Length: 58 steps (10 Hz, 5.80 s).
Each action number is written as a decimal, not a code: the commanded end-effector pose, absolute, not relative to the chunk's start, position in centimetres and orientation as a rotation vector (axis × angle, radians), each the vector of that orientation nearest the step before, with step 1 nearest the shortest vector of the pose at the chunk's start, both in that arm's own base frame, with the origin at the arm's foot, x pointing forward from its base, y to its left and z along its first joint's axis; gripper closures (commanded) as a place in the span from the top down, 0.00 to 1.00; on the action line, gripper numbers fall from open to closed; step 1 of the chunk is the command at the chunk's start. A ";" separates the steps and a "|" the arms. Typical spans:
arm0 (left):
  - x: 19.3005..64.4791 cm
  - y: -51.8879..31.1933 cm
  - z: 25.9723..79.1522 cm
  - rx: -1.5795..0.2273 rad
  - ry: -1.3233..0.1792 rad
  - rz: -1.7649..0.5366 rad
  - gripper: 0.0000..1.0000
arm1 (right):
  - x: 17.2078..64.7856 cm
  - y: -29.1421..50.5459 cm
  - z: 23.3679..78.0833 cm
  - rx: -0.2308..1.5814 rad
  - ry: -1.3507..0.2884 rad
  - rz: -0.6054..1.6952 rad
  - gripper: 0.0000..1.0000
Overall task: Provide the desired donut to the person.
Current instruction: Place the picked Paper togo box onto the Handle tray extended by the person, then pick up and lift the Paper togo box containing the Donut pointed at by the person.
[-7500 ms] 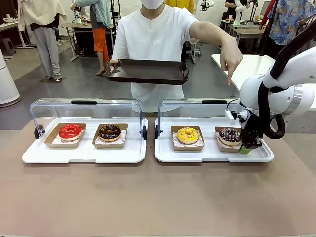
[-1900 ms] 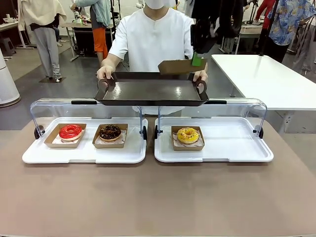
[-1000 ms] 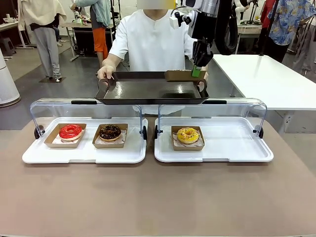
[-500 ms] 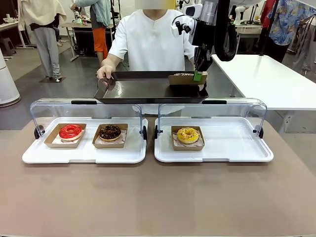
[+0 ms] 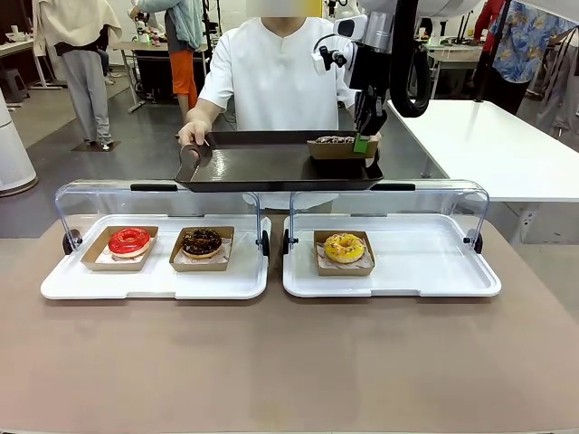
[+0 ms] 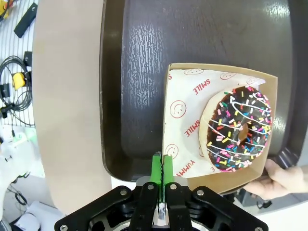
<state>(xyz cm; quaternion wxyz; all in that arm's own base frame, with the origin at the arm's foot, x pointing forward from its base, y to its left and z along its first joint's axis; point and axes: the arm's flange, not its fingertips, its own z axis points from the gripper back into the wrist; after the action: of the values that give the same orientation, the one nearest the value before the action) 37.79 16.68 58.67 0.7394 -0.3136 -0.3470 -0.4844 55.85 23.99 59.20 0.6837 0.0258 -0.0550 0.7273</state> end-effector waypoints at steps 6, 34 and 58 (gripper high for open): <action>37.7 16.8 58.8 -0.698 -0.773 -1.067 1.00 | 56.1 23.5 58.5 0.100 -0.103 1.636 1.00; 37.7 16.8 58.8 -0.698 -0.773 -1.067 1.00 | 46.1 10.0 59.9 0.138 -0.128 1.721 1.00; 37.7 16.8 58.8 -0.698 -0.773 -1.067 1.00 | 40.3 -23.4 52.3 0.826 -0.808 1.271 1.00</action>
<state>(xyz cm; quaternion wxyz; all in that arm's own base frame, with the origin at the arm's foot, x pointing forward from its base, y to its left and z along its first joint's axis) 37.76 16.72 58.66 0.7401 -0.3134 -0.3464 -0.4839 41.81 -25.29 53.16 0.6587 0.3762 -0.3536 0.5472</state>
